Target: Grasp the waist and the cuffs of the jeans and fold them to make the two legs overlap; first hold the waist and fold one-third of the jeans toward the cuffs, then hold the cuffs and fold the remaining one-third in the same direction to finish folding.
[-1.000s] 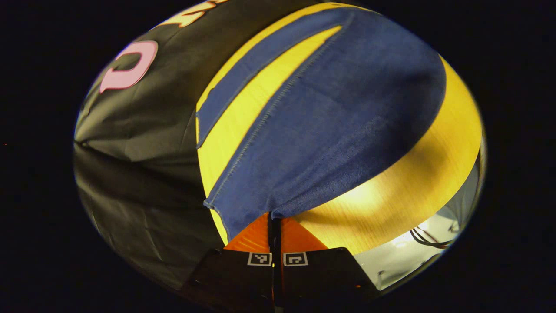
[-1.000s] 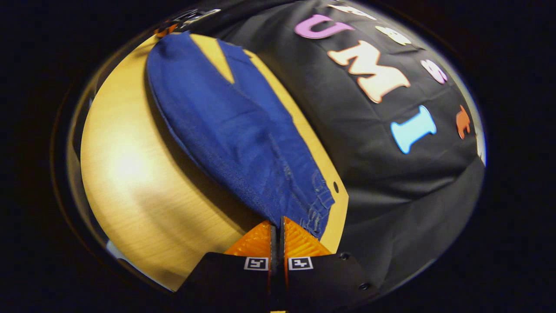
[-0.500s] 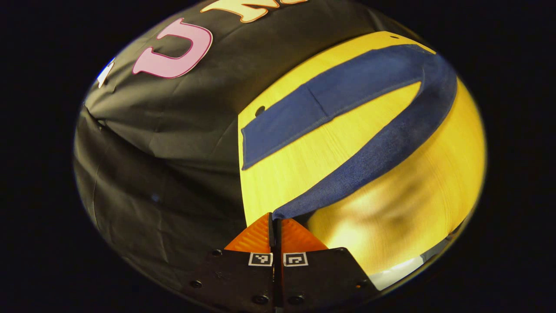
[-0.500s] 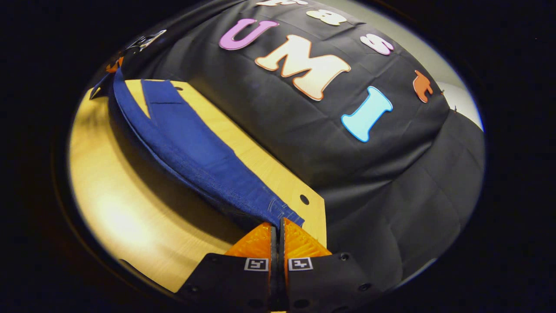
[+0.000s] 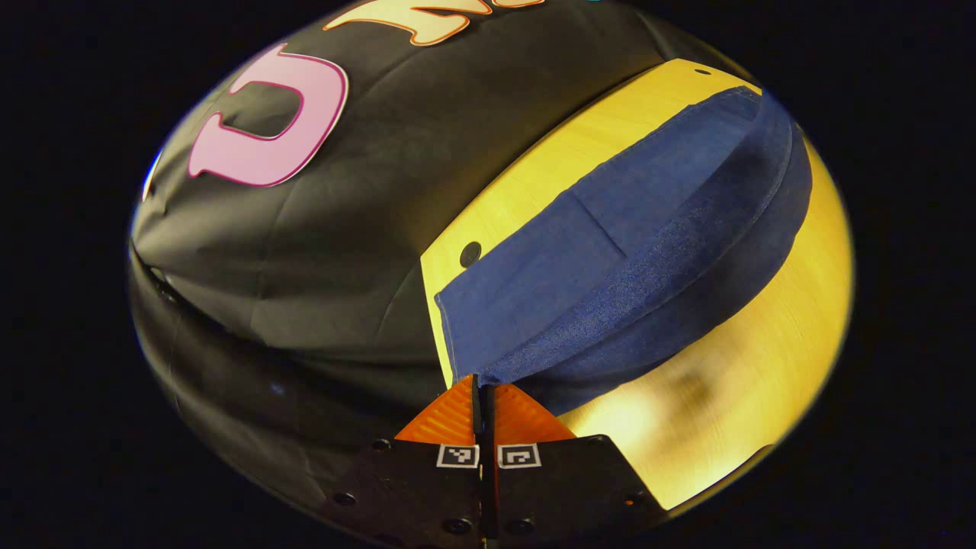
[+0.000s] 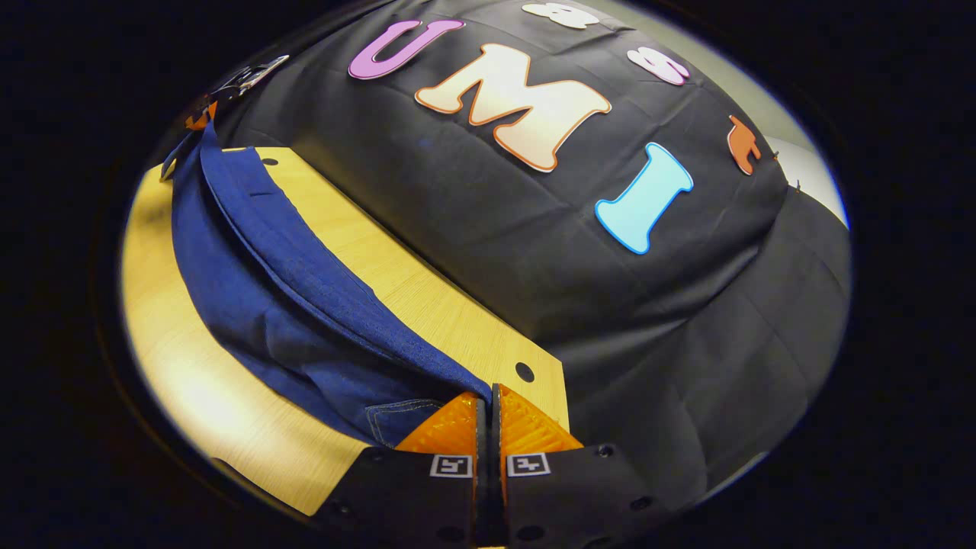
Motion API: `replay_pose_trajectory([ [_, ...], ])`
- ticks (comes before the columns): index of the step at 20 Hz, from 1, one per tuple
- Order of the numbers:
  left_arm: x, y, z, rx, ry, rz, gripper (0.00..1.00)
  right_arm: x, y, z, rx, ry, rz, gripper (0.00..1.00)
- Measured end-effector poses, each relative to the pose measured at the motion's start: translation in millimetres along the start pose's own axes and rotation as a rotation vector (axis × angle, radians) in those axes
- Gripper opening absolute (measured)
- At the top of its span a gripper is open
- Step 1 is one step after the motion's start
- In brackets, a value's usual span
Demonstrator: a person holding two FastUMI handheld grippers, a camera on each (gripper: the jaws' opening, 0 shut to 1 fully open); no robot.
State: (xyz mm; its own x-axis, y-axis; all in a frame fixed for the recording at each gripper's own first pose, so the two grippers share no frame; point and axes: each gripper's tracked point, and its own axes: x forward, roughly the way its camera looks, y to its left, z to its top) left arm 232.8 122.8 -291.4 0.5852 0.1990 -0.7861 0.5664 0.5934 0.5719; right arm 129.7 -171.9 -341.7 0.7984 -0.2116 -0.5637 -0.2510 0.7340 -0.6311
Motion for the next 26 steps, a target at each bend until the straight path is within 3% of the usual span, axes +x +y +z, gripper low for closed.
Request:
replay_pose_trajectory([
  [8,104.8,-2.1,39.7,-0.029,-0.034,-0.123,0.00,72.1,17.4,-0.2,-0.055,0.092,-0.018,0.02],
  [12,138.1,-9.2,38.8,-0.043,-0.014,-0.185,0.00,103.4,42.6,-13.5,-0.041,0.175,0.040,0.02],
  [14,144.0,-11.2,46.8,-0.061,-0.055,-0.185,0.00,109.1,36.2,-17.4,-0.024,0.206,-0.002,0.05],
  [16,143.5,-16.4,49.3,-0.092,-0.079,-0.199,0.00,97.8,28.8,-20.0,0.052,0.207,-0.061,0.68],
  [17,140.7,-16.5,54.9,-0.120,-0.107,-0.194,0.22,107.6,18.0,-13.3,0.102,0.198,-0.086,1.00],
  [20,113.1,1.2,84.3,-0.245,-0.234,-0.097,1.00,93.5,-17.3,-10.6,0.240,0.167,-0.191,0.99],
  [21,100.0,5.5,92.6,-0.296,-0.280,-0.073,0.94,88.4,-29.0,-16.3,0.299,0.162,-0.219,0.99],
  [26,34.2,12.6,143.5,-0.502,-0.489,-0.064,0.95,67.2,-67.3,-85.5,0.557,0.238,-0.268,0.99],
])
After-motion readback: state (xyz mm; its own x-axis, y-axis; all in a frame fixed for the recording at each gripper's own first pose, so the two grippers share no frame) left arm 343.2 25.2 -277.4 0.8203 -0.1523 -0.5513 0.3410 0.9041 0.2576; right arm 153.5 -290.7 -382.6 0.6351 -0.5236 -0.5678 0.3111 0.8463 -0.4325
